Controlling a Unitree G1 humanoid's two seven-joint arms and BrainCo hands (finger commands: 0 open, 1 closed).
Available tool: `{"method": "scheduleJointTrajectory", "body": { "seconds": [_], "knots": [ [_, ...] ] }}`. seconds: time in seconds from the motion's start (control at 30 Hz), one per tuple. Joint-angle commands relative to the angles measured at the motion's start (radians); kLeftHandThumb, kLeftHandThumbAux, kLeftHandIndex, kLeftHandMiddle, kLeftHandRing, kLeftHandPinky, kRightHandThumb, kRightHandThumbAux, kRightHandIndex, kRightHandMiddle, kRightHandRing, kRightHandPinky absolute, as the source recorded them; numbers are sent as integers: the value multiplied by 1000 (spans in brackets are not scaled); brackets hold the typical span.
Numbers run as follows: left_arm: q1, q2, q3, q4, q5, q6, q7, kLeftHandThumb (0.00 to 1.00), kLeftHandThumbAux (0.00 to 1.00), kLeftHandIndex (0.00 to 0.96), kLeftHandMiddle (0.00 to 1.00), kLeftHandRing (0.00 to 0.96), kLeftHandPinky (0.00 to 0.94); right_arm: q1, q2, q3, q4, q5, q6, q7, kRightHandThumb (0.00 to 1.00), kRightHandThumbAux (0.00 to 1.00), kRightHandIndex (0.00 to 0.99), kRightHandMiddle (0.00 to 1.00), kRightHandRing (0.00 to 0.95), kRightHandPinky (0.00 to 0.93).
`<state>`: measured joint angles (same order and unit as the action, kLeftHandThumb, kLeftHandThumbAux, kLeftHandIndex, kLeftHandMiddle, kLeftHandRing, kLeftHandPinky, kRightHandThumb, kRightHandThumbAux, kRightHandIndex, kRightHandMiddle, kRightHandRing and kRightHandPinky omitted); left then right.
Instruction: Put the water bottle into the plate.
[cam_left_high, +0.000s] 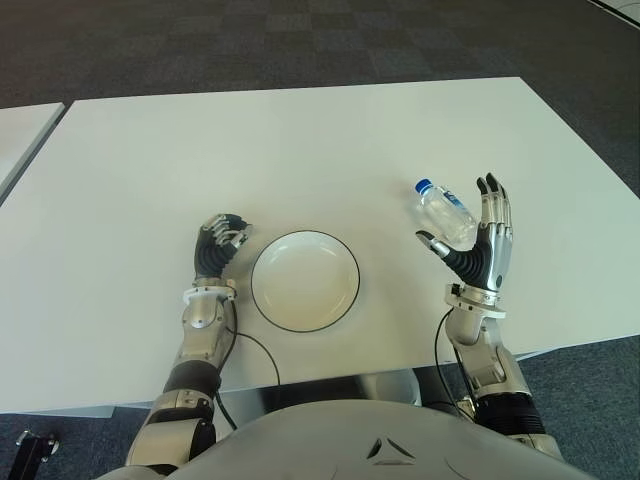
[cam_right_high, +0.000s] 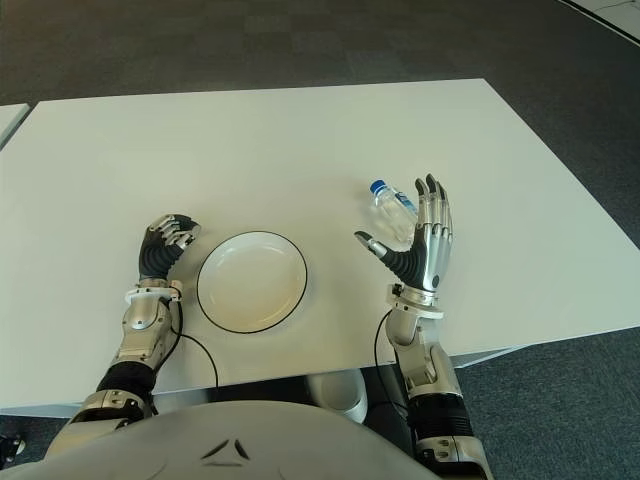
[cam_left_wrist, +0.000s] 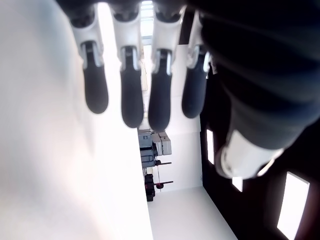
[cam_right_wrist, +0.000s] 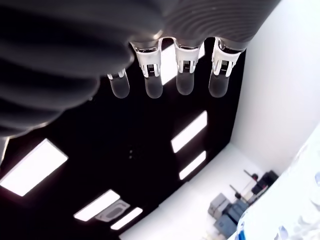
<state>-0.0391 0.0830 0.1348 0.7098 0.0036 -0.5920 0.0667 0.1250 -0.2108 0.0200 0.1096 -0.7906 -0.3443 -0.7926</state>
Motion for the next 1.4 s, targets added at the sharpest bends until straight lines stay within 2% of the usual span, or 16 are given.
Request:
{"method": "scheduleJointTrajectory", "body": {
  "seconds": [0.03, 0.17, 0.27, 0.33, 0.53, 0.67, 0.77, 1.07, 1.4],
  "knots": [
    [42, -12, -13, 78, 8, 40, -11, 704, 716, 429, 456, 441, 422, -58, 3, 4, 55, -17, 81, -7, 470, 302, 0, 0, 0, 0],
    [41, -11, -15, 85, 9, 35, -12, 704, 716, 428, 455, 433, 399, -152, -21, 2, 201, 10, 102, -15, 499, 281, 0, 0, 0, 0],
    [38, -11, -17, 93, 13, 27, -9, 705, 716, 429, 457, 436, 409, -189, -32, 3, 260, 28, 125, -1, 525, 259, 0, 0, 0, 0],
    [36, -10, -16, 103, 14, 20, -9, 705, 715, 429, 461, 441, 421, -193, -31, 7, 256, 36, 156, 25, 543, 239, 0, 0, 0, 0],
    [27, -8, -13, 127, 18, 19, -3, 701, 717, 427, 461, 446, 436, -194, -33, 22, 188, 40, 353, 223, 581, 174, 0, 0, 0, 0],
    [30, -17, -11, 117, 13, 15, 0, 701, 717, 427, 456, 442, 426, -202, -58, 53, 164, -5, 462, 314, 583, 165, 0, 0, 0, 0],
    [34, -22, -12, 108, 11, 12, -2, 702, 717, 427, 455, 436, 416, -211, -83, 78, 160, -28, 514, 363, 578, 166, 0, 0, 0, 0],
    [37, -24, -9, 108, 0, 19, -13, 704, 717, 429, 453, 427, 419, -272, -141, 139, 191, -53, 609, 484, 554, 178, 0, 0, 0, 0],
    [42, -27, -11, 110, -1, 1, -16, 700, 719, 428, 456, 435, 426, -353, -172, 176, 253, -34, 654, 556, 510, 204, 0, 0, 0, 0]
  ]
}}
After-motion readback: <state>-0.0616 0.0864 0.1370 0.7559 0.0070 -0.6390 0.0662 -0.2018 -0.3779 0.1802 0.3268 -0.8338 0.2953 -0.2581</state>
